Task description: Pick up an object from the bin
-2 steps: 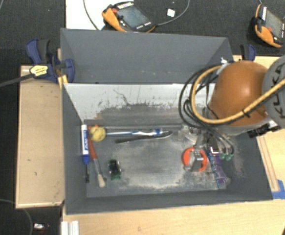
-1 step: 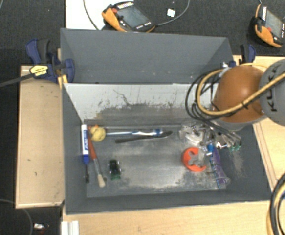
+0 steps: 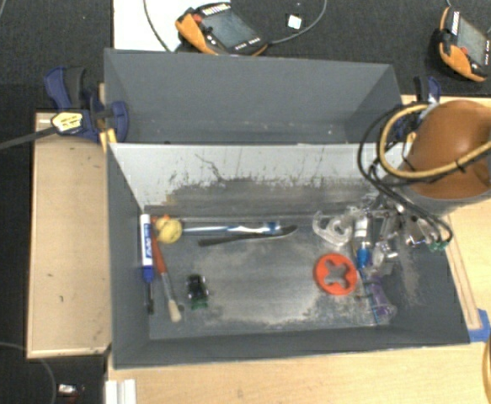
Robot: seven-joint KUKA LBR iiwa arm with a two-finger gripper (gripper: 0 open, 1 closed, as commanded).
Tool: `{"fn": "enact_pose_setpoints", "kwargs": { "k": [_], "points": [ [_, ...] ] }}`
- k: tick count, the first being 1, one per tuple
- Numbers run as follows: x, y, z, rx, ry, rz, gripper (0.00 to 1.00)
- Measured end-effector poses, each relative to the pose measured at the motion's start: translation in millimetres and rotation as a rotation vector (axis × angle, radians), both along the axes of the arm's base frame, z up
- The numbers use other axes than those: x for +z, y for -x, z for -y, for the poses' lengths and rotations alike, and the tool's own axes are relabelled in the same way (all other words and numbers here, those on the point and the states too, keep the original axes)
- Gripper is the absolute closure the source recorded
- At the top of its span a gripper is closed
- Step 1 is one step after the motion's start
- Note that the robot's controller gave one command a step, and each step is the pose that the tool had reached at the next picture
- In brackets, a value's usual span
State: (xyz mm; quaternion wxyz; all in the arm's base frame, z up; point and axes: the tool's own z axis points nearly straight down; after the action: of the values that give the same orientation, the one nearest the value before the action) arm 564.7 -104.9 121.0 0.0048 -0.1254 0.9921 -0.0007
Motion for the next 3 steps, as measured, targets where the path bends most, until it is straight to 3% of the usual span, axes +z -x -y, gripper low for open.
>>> {"fn": "enact_pose_setpoints", "kwargs": {
  "k": [1,2,3],
  "points": [
    [-19,-23.9,12,0.593,0.001,-0.001,0.0],
    [-38,17.4,15,-0.111,-0.005,0.0,0.0],
    [-42,21.1,32,0.53,0.005,0.018,1.0]
  ]
}}
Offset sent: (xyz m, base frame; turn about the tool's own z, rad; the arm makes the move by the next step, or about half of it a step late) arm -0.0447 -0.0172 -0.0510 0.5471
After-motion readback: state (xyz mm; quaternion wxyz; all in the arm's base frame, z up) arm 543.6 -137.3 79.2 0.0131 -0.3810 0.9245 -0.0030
